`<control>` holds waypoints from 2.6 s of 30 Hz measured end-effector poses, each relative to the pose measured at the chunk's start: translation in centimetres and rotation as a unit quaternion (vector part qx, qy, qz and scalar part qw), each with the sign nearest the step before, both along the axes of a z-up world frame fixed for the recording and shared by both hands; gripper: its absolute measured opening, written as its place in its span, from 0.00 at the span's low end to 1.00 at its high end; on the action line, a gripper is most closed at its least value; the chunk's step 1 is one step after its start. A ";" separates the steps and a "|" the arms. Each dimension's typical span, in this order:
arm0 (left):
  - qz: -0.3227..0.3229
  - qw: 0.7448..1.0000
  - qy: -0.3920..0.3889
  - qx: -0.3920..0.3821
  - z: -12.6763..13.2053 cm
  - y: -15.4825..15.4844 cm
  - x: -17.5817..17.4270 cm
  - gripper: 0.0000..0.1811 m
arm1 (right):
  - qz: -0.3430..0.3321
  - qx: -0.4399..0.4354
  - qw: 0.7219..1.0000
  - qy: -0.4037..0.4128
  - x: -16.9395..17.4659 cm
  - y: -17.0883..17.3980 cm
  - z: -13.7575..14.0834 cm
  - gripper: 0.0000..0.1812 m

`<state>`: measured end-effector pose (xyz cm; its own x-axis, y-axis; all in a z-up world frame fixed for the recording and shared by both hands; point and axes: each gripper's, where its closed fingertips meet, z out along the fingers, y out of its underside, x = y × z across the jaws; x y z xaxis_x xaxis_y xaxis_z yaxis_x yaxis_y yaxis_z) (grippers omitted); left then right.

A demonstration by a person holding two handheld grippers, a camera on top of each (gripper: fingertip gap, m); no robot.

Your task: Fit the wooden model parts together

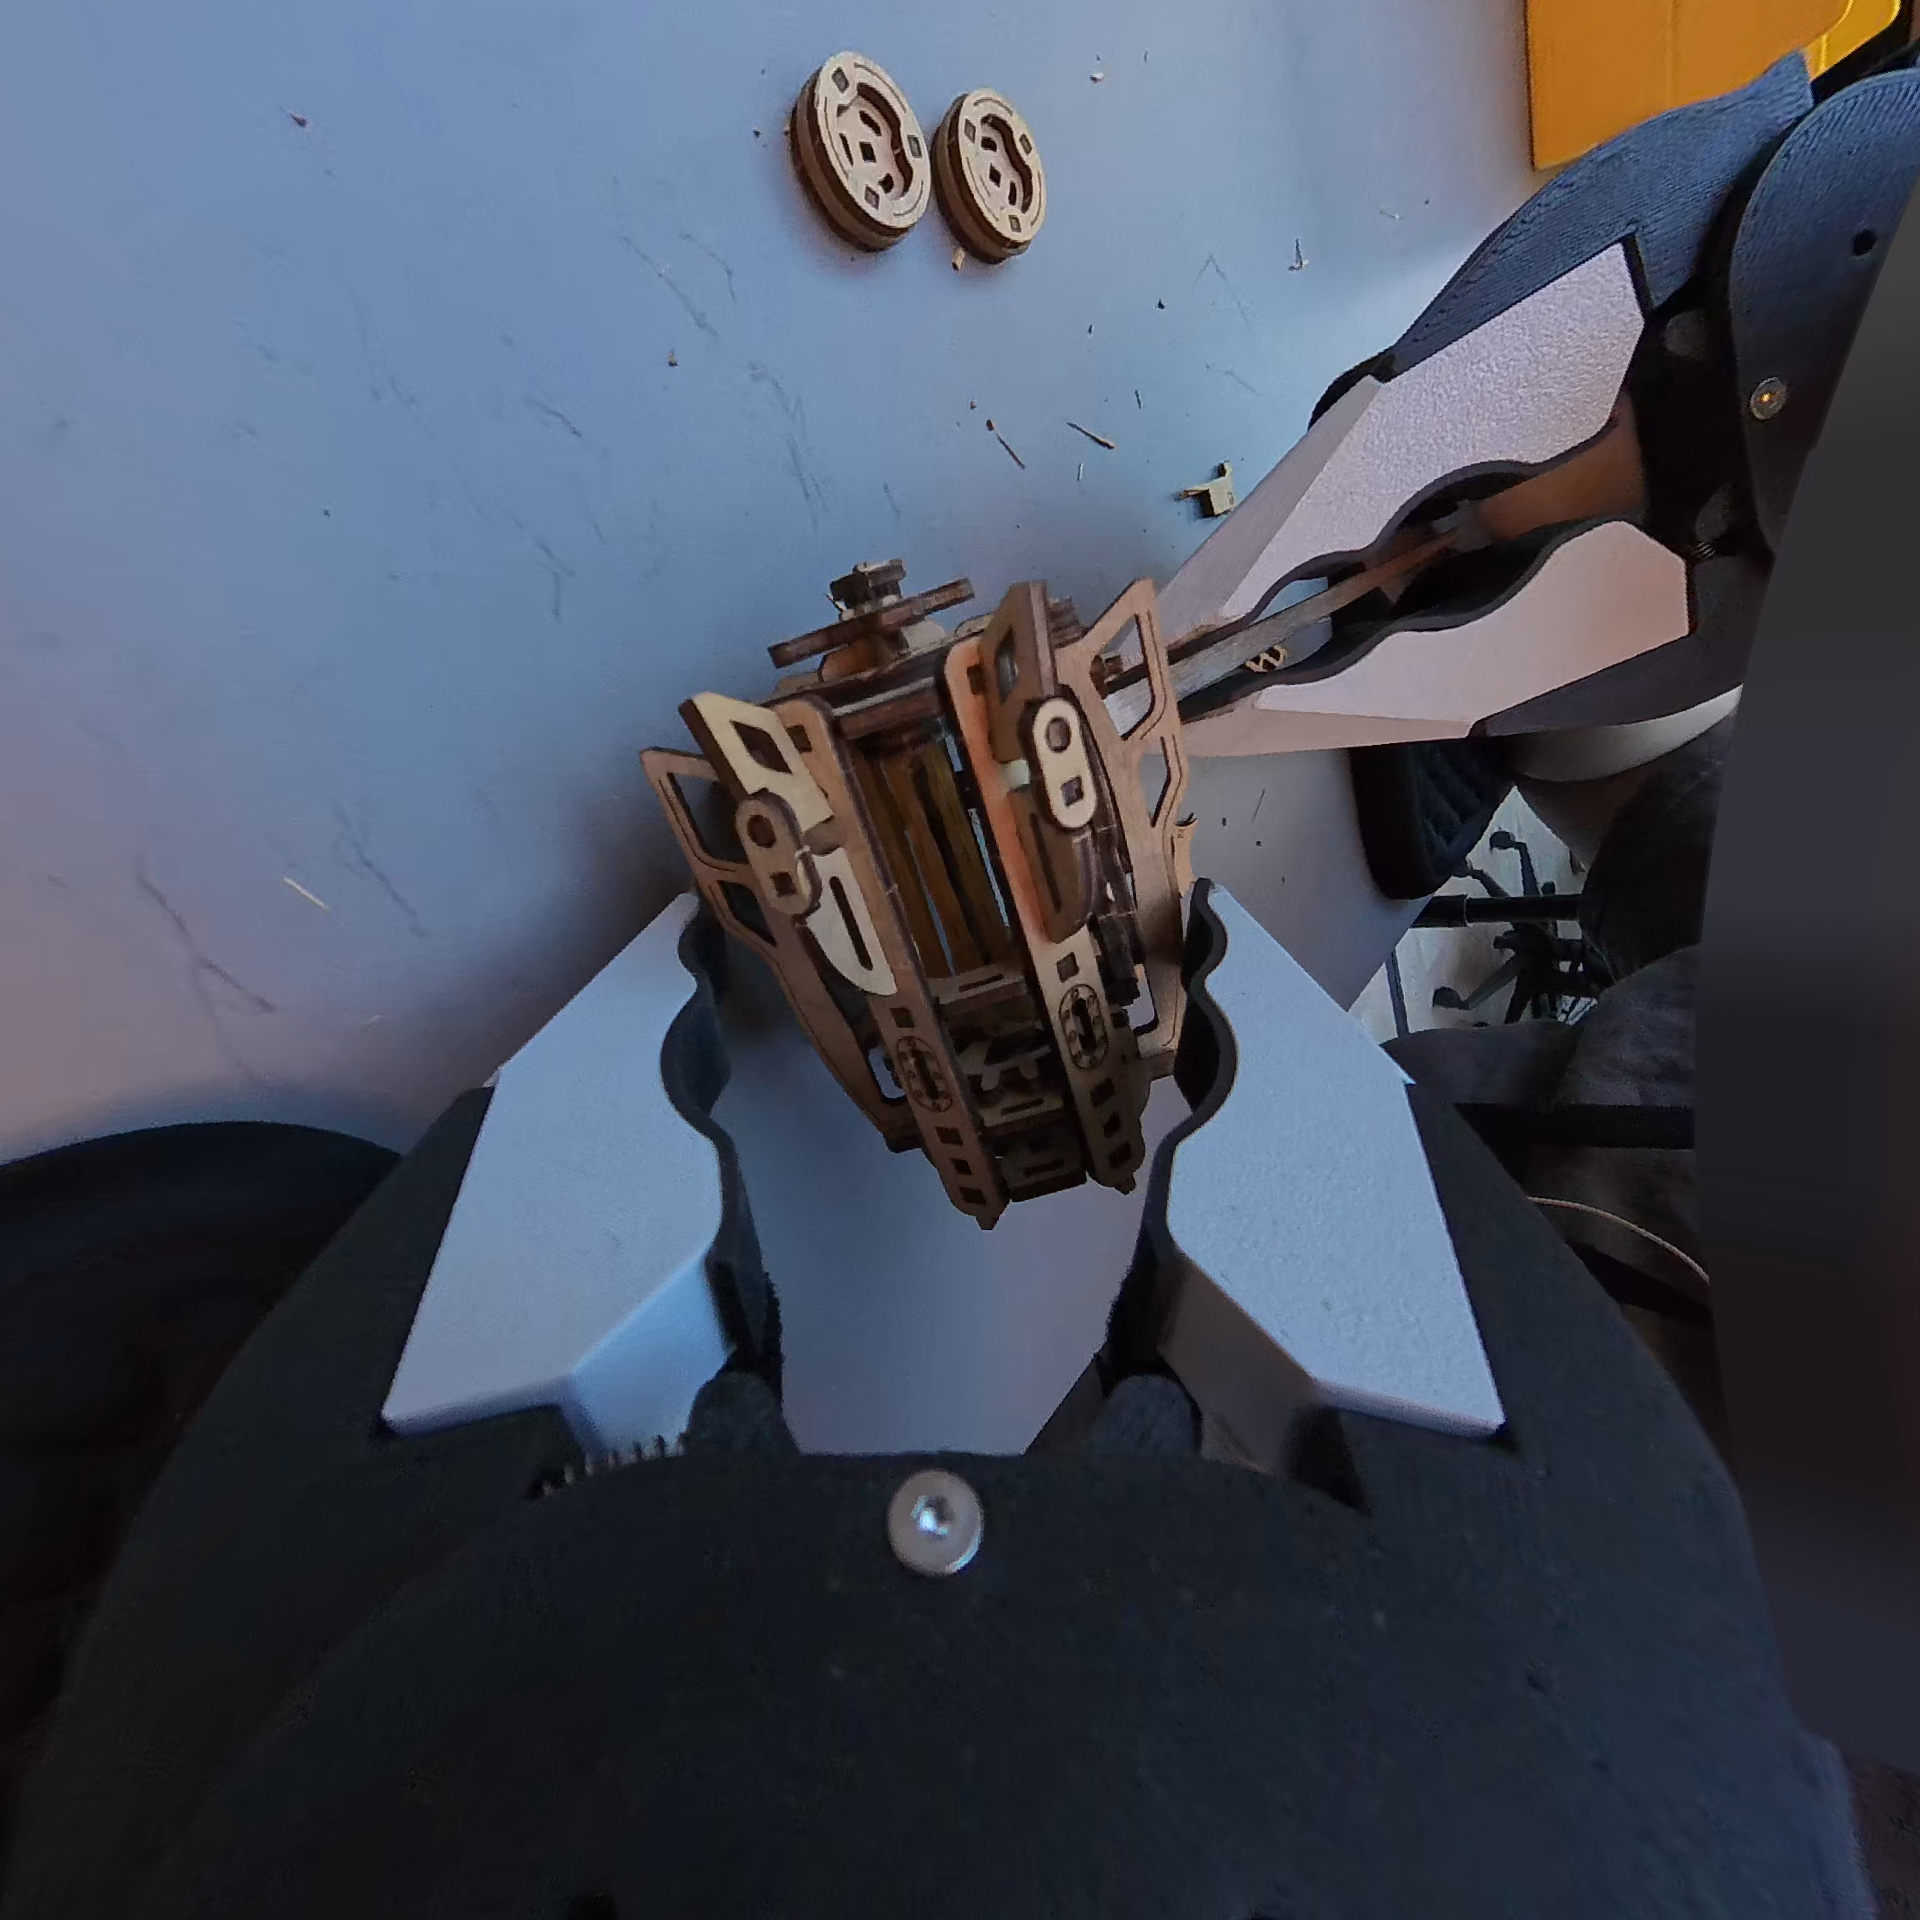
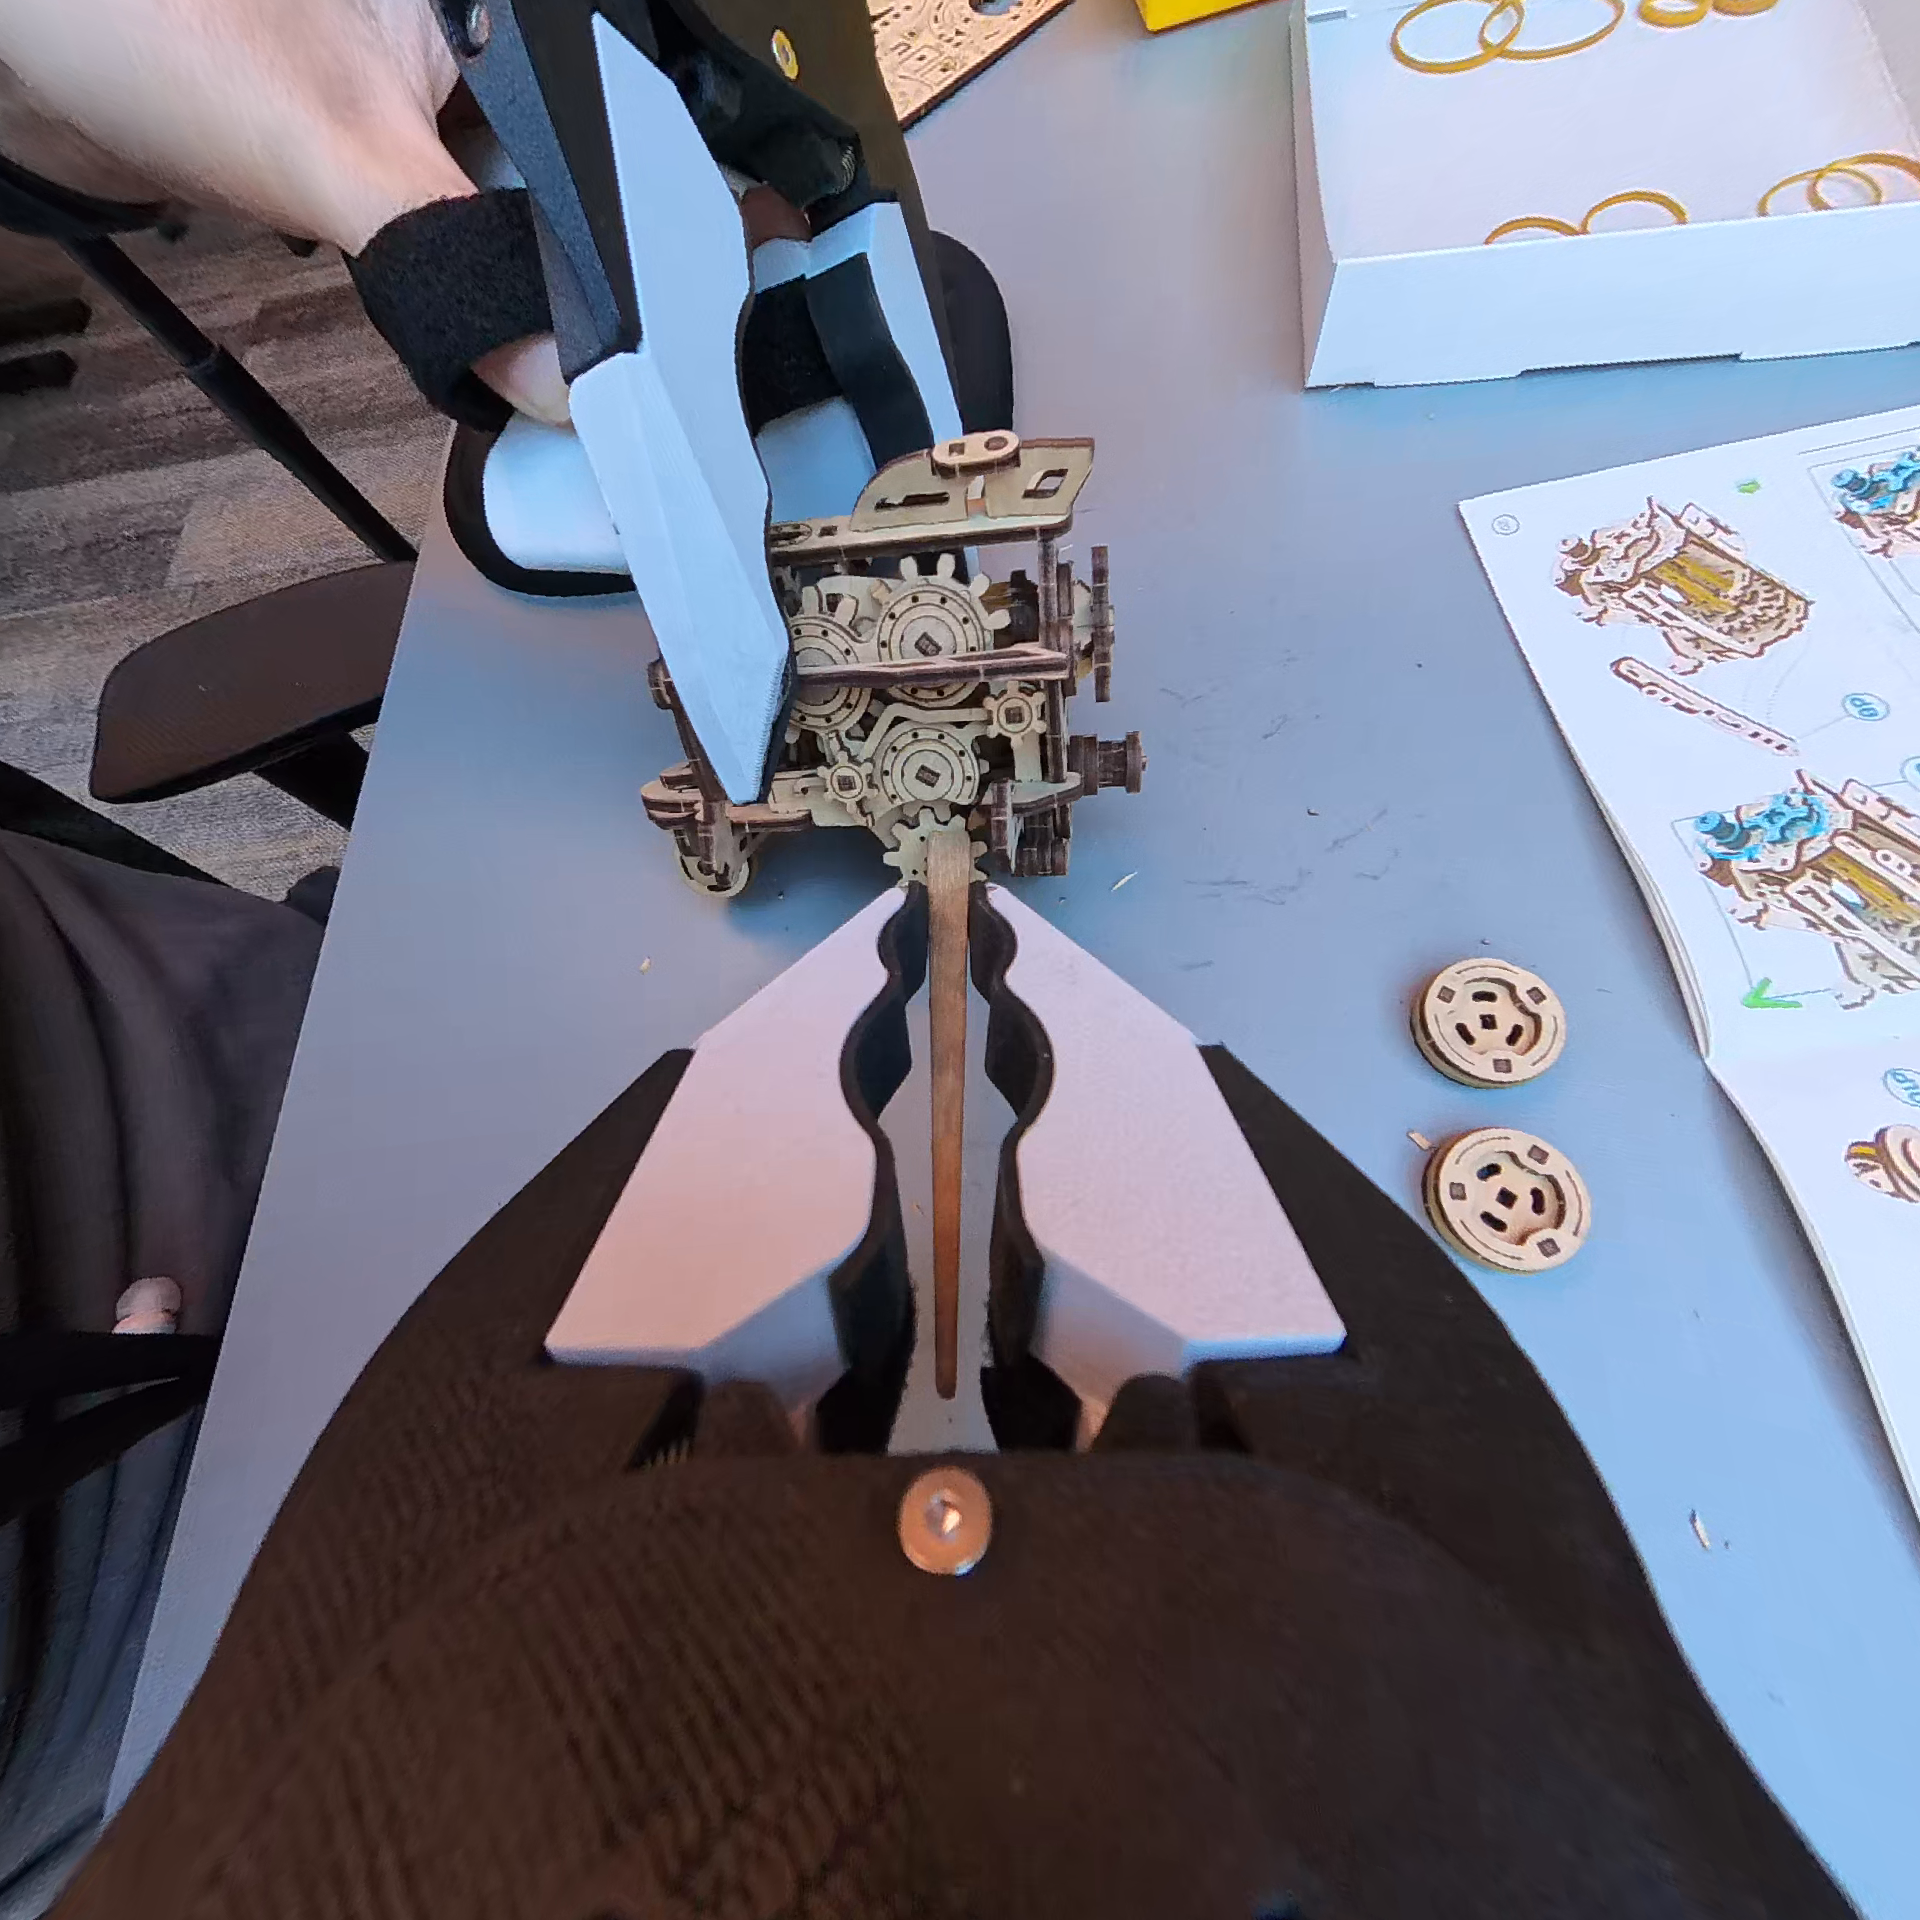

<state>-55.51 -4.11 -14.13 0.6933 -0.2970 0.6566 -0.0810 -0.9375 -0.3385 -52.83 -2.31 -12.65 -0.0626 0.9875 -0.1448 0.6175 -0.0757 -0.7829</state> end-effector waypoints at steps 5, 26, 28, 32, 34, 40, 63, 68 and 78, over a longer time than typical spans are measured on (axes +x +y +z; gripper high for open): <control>0.001 1.000 0.001 0.004 0.0 0.0 0.0 0.49 | 0.001 -0.006 1.000 -0.003 -0.1 0.0 0.0 0.03; -0.001 1.000 0.013 0.006 -0.1 0.0 -0.2 0.49 | 0.019 0.006 0.999 -0.028 -0.3 0.1 -0.2 0.03; 0.001 1.000 0.010 0.004 0.0 0.0 -0.2 0.49 | 0.023 0.014 0.999 -0.032 -0.2 0.0 -0.5 0.04; 0.000 1.000 -0.004 0.001 0.1 -0.1 0.0 0.48 | 0.024 -0.011 0.999 -0.021 0.4 0.1 -0.1 0.03; -0.003 1.000 -0.003 0.003 0.1 -0.2 0.1 0.48 | 0.023 -0.010 1.000 -0.018 0.8 0.4 0.2 0.03; -0.007 1.000 -0.003 0.001 0.1 -0.2 0.2 0.48 | 0.031 0.017 0.998 -0.046 1.1 -0.1 -0.4 0.04; -0.048 0.999 -0.014 0.003 0.1 -1.1 0.6 0.48 | 0.050 -0.024 0.997 -0.061 1.7 -1.2 -1.1 0.04; -0.048 0.999 -0.013 0.001 0.1 -1.1 0.7 0.48 | 0.046 -0.027 0.997 -0.057 1.7 -1.2 -1.1 0.04; -0.046 0.999 -0.017 -0.001 0.1 -1.0 0.7 0.48 | 0.035 -0.015 0.998 -0.056 1.6 -1.0 -0.9 0.04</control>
<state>-54.84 -5.15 -13.99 0.6401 -0.3574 0.6801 -0.1557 -0.9272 -0.3407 -51.20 -3.34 -13.52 -0.1138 0.9762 -0.1845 0.7051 -0.0514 -0.7073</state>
